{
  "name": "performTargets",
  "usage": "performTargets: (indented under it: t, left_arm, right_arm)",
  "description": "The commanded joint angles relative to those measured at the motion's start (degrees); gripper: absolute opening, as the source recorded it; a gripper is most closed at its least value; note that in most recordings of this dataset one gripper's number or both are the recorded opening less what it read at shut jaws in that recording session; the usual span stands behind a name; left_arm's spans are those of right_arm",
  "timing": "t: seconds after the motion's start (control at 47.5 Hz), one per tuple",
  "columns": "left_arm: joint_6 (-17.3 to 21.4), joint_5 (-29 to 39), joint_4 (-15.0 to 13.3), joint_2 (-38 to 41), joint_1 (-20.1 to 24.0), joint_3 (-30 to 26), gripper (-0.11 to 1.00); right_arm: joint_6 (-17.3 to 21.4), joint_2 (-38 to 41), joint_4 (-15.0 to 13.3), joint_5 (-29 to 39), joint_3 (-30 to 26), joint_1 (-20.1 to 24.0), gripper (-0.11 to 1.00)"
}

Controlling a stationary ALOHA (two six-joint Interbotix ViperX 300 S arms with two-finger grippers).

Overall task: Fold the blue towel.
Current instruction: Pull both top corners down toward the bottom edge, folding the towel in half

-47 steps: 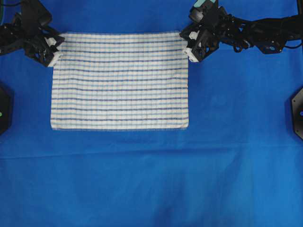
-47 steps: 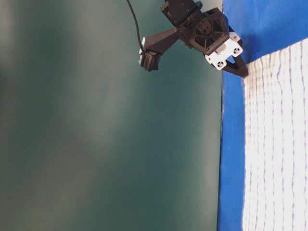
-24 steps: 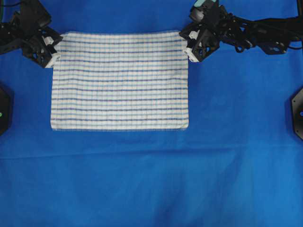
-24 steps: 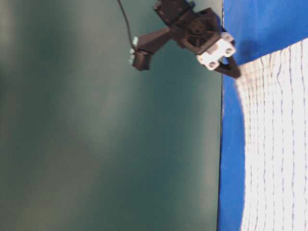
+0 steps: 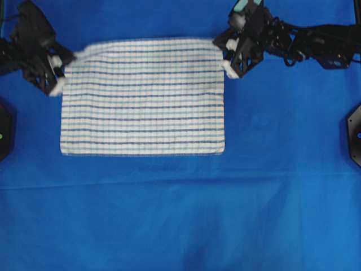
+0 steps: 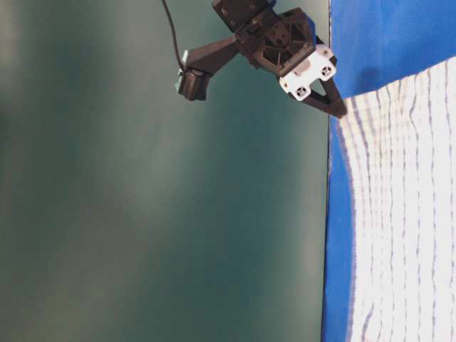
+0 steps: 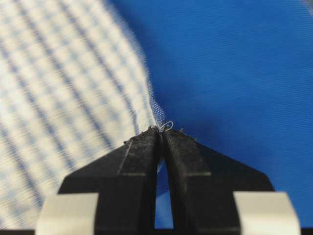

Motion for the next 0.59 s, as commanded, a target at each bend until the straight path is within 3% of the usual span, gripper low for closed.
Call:
performTargets:
  t: [0.0, 0.147, 0.569]
  left_arm:
    - [-2.29, 2.37, -0.26, -1.85, -3.34, -0.35, 0.03]
    - [-8.26, 7.29, -0.26, -6.5, -9.67, 0.09, 0.03]
    - [-16.61, 13.8, -0.26, -25.58, -27.6, 5.19, 0.03]
  right_arm:
    - [0.09, -2.99, 0.0, 1.05, 0.62, 2.46, 0.05]
    - [0.35, -5.36, 0.26, 1.93, 3.08, 6.77, 0.05]
    - [1.14, -12.39, 1.85, 1.93, 9.14, 19.51, 0.05]
